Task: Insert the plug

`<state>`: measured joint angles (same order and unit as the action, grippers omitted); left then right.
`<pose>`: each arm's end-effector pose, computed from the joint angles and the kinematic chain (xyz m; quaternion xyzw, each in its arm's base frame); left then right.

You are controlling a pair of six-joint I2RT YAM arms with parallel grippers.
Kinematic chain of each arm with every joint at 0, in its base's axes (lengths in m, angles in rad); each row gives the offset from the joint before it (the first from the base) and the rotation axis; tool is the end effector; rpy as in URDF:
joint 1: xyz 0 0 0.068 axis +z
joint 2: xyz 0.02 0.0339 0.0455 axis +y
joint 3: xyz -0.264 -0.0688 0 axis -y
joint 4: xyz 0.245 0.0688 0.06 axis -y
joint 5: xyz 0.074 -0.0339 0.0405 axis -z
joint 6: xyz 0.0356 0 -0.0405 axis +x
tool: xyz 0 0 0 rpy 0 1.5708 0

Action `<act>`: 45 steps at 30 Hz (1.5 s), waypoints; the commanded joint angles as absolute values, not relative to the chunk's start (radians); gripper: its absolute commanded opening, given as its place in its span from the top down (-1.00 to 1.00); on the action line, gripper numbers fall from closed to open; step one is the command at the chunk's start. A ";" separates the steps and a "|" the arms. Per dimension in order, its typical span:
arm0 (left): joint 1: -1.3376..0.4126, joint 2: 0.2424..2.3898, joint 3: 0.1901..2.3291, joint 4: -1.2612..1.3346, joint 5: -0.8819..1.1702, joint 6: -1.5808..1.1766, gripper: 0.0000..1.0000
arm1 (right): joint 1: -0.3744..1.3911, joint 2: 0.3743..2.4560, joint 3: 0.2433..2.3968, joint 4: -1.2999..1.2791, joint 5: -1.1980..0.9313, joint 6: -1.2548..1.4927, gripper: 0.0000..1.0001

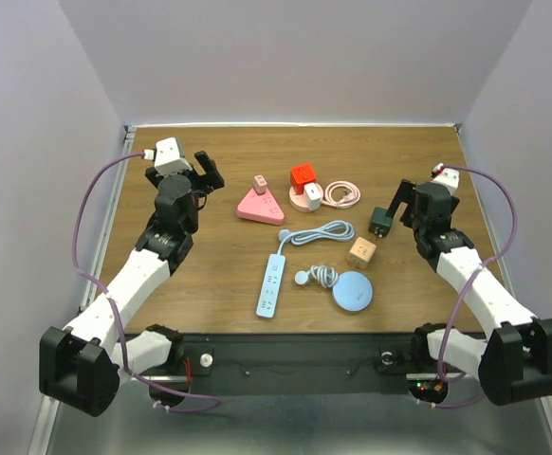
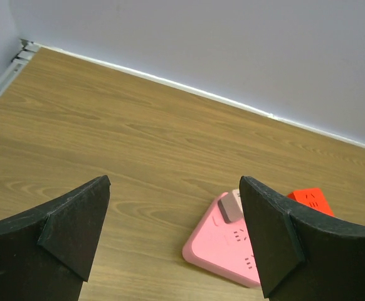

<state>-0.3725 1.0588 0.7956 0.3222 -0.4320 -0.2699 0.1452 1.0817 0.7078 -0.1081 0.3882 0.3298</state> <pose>0.2373 -0.0767 0.3441 -0.1214 0.6771 -0.0849 0.7208 0.2401 0.0215 0.2633 0.1768 0.8266 -0.0408 0.5327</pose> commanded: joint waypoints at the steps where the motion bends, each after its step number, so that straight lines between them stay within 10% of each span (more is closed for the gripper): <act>1: -0.396 1.061 0.845 0.348 -0.387 -0.273 -0.90 | 0.149 1.136 0.745 -0.138 0.357 0.380 -1.00; 45: -0.546 1.169 0.871 0.259 -0.333 -0.294 -0.90 | 0.403 1.261 0.787 -0.368 0.198 0.624 -0.93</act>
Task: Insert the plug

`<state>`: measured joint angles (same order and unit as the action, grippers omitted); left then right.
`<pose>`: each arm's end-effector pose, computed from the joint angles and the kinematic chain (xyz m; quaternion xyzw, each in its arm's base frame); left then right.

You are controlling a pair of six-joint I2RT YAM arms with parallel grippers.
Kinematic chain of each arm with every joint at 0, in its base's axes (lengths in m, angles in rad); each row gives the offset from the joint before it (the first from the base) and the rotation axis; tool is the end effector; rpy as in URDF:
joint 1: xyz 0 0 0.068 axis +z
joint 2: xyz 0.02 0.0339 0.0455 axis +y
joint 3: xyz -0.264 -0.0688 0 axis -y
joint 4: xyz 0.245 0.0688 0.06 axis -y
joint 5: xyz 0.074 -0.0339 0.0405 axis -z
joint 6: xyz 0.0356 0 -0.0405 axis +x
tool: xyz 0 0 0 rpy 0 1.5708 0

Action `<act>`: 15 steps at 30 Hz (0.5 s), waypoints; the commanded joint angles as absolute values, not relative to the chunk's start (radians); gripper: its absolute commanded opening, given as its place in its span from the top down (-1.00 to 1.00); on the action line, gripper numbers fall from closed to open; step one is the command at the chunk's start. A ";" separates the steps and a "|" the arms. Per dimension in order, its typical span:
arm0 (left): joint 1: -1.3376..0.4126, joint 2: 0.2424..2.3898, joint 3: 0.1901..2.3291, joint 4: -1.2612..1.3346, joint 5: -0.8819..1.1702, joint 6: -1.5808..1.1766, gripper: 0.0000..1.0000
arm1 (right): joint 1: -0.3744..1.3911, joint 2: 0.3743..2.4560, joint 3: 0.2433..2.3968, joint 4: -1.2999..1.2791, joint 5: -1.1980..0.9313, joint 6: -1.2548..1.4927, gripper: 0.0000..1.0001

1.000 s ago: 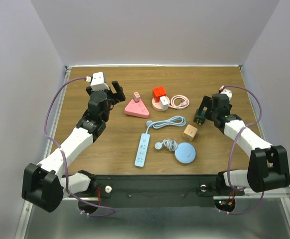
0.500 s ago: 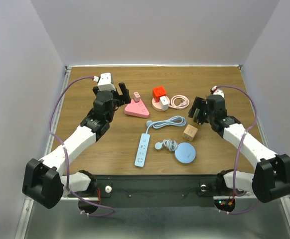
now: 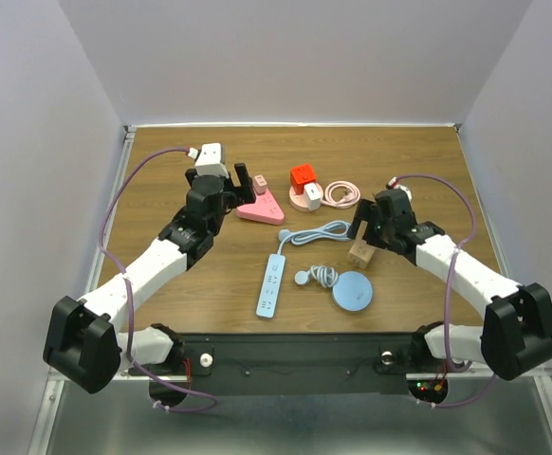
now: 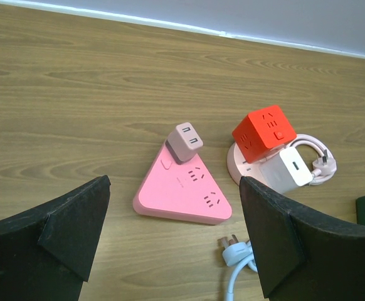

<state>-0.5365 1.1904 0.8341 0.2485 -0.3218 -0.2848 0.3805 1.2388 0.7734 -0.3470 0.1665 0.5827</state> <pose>0.2461 -0.1333 0.3178 -0.0140 0.7422 -0.1539 0.6521 0.2388 0.0892 0.2275 0.1241 0.9179 0.1024 0.3627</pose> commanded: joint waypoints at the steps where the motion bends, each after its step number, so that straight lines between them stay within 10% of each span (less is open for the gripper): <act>1: -0.548 1.169 0.871 0.258 -0.331 -0.295 -0.90 | 0.408 1.270 0.785 -0.368 0.202 0.629 -0.93; 15: -0.563 1.169 0.873 0.245 -0.334 -0.299 -0.90 | 0.439 1.331 0.752 -0.385 0.270 0.675 -0.93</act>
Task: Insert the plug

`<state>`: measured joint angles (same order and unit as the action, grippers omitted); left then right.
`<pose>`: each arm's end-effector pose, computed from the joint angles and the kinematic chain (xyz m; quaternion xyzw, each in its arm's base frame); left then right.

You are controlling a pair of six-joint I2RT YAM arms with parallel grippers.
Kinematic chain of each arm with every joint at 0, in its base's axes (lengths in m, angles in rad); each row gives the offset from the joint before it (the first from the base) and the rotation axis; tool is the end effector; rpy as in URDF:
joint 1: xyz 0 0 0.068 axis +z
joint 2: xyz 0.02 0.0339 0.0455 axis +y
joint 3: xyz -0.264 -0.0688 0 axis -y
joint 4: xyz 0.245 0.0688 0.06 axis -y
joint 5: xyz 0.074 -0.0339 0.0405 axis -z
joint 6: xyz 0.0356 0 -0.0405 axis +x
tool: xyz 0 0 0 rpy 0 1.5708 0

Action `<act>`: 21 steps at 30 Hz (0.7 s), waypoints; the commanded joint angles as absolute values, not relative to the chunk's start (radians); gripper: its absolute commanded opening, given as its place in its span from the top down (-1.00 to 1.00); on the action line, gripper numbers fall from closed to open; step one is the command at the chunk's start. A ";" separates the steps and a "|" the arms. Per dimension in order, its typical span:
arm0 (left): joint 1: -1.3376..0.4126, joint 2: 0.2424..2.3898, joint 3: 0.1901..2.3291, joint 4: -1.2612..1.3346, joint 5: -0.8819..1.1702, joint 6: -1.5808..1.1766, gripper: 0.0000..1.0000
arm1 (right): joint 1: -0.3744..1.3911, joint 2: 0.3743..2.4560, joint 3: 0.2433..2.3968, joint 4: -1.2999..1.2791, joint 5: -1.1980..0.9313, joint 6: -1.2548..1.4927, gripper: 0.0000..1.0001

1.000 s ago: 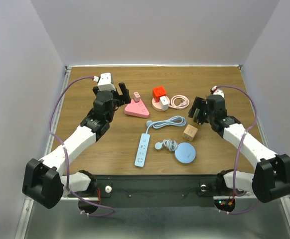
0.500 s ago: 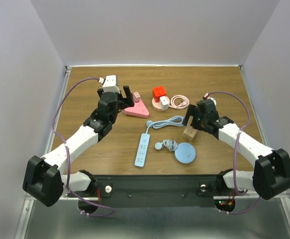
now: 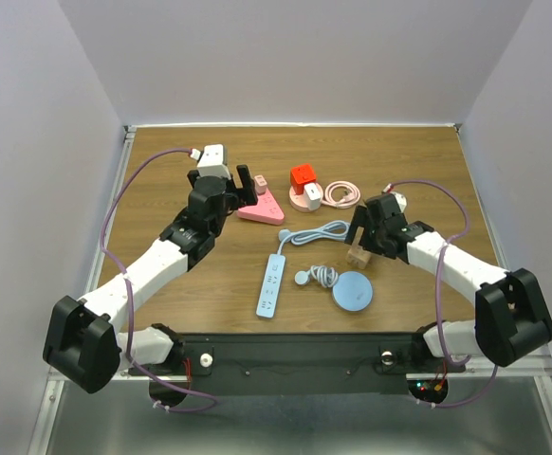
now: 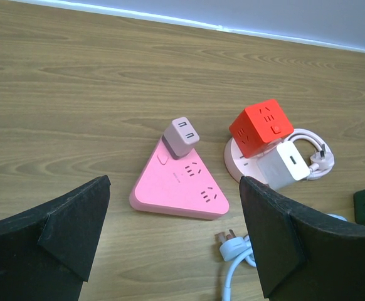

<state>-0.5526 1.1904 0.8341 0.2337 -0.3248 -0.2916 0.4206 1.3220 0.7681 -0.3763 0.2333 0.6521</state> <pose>0.2438 -0.1370 0.3162 -0.0100 0.7469 -0.1573 0.6460 0.2406 0.0986 0.2044 0.1453 0.9322 0.0648 0.3252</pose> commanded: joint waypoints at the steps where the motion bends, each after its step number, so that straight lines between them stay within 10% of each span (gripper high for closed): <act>1: -0.563 1.164 0.870 0.244 -0.336 -0.299 -0.90 | 0.439 1.336 0.746 -0.384 0.279 0.676 -0.92; 9: -0.566 1.150 0.862 0.233 -0.339 -0.304 -0.89 | 0.445 1.358 0.738 -0.382 0.290 0.683 -0.67; 15: -0.569 1.140 0.861 0.230 -0.333 -0.310 -0.90 | 0.448 1.348 0.767 -0.380 0.262 0.678 0.57; 21: -0.583 1.132 0.850 0.250 -0.281 -0.287 -0.90 | 0.448 1.330 0.859 -0.365 0.204 0.664 0.99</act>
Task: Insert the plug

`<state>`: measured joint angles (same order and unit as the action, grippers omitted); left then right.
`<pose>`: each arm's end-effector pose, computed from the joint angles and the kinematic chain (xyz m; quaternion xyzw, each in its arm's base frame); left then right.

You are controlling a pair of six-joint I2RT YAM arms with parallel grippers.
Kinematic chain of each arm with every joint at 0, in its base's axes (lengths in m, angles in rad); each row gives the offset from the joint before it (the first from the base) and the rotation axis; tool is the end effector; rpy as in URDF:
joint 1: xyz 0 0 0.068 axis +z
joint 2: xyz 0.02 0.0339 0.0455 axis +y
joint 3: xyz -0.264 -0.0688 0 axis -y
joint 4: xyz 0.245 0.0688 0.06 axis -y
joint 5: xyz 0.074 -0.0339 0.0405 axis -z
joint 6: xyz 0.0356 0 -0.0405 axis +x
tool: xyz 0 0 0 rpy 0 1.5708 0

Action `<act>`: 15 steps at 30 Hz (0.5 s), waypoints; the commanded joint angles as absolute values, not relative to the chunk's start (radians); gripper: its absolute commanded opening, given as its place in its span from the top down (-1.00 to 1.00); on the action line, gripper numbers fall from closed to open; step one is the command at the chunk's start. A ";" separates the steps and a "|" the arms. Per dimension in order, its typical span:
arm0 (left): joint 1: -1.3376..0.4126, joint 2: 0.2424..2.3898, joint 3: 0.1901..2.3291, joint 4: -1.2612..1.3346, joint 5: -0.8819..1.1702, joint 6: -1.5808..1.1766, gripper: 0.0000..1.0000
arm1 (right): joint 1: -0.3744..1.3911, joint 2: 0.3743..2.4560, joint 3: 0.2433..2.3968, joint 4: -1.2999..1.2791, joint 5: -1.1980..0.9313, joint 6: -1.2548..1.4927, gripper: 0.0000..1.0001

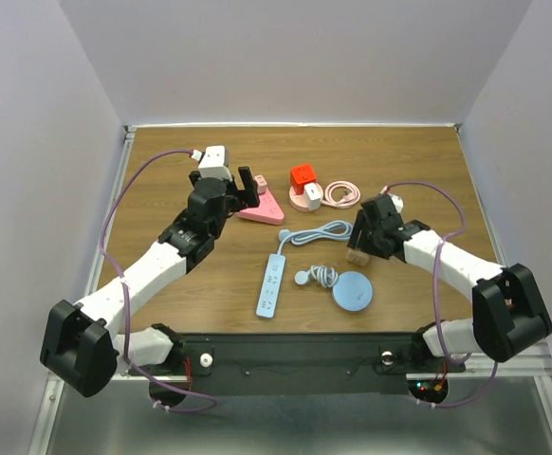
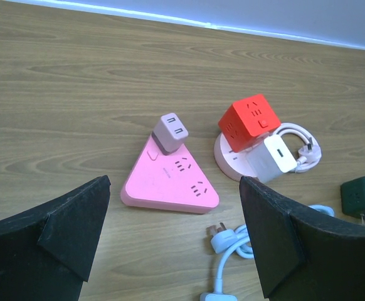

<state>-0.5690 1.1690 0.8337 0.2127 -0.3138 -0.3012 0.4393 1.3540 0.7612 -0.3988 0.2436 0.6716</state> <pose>0.2375 -0.1389 0.3193 -0.0038 0.7471 -0.1697 0.6427 0.2384 0.1025 0.1934 0.1447 0.9408 0.0505 0.3022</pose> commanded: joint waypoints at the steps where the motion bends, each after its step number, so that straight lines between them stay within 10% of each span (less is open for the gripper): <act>1: -0.589 1.131 0.845 0.273 -0.243 -0.278 -0.90 | 0.448 1.324 0.871 -0.356 0.189 0.657 0.99; 15: -0.612 1.140 0.785 0.468 0.239 -0.291 -0.90 | 0.446 1.279 0.951 -0.063 -0.101 0.644 0.99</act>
<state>-0.6003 1.1450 0.8040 0.3630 0.0837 -0.2909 0.4400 1.3197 0.9344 -0.2447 0.0315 0.6254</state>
